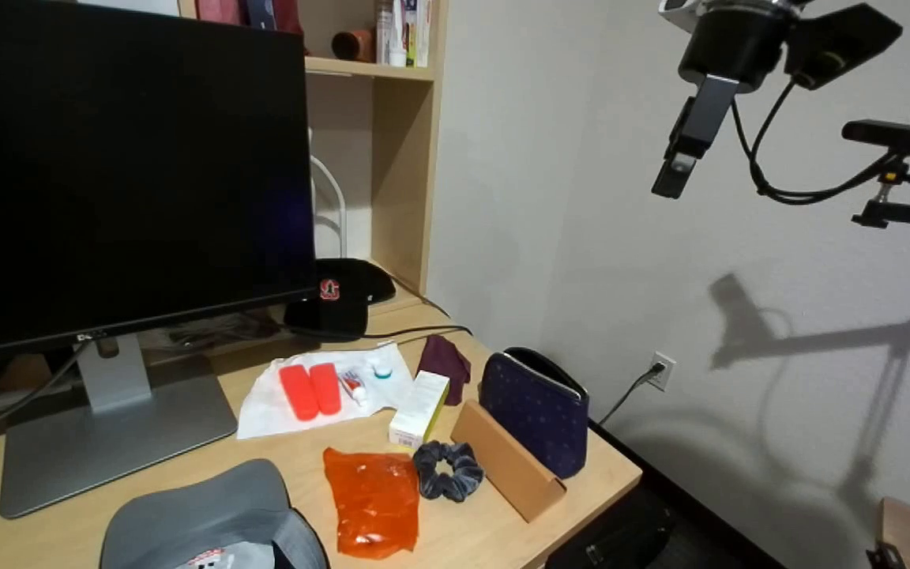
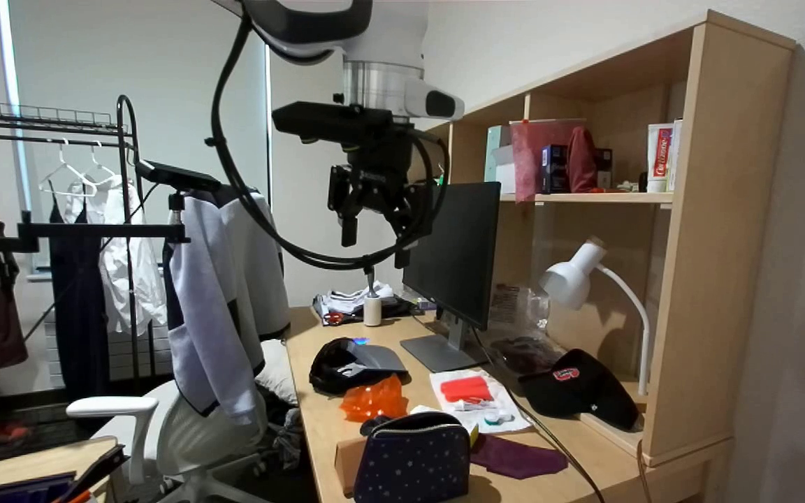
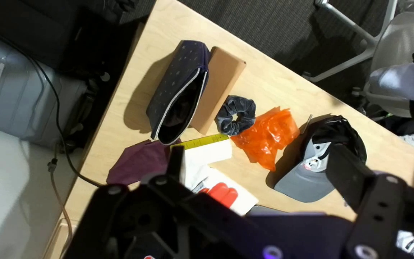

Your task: Put the white object in the blue purse

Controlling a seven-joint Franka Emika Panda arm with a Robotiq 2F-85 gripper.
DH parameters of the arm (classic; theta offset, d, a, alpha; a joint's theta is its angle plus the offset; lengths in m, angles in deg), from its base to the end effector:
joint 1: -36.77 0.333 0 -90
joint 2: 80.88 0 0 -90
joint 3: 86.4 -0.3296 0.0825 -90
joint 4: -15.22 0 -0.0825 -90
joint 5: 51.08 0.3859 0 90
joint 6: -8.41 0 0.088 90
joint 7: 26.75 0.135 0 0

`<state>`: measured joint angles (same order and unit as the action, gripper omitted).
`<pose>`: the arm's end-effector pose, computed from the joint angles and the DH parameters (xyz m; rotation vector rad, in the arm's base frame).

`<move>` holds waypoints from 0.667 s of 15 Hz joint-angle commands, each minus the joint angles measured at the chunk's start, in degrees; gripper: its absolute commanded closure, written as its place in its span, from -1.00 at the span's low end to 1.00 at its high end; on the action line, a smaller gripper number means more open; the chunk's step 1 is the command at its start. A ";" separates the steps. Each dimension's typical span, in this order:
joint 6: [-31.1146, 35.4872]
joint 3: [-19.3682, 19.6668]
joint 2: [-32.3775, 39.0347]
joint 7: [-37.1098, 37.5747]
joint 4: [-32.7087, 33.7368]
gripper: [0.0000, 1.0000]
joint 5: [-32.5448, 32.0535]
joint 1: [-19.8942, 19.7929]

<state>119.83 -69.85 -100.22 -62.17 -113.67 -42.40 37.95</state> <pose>0.4402 -0.1138 0.4836 -2.8949 -0.4527 -0.1693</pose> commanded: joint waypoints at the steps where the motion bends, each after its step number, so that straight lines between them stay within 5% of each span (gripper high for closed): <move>1: 1.46 -3.19 7.55 -0.88 5.66 -1.00 0.99 0.31; 10: 5.09 -9.92 28.31 2.48 22.61 -1.00 0.86 -2.02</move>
<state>124.98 -77.42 -77.89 -59.88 -97.44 -42.39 38.11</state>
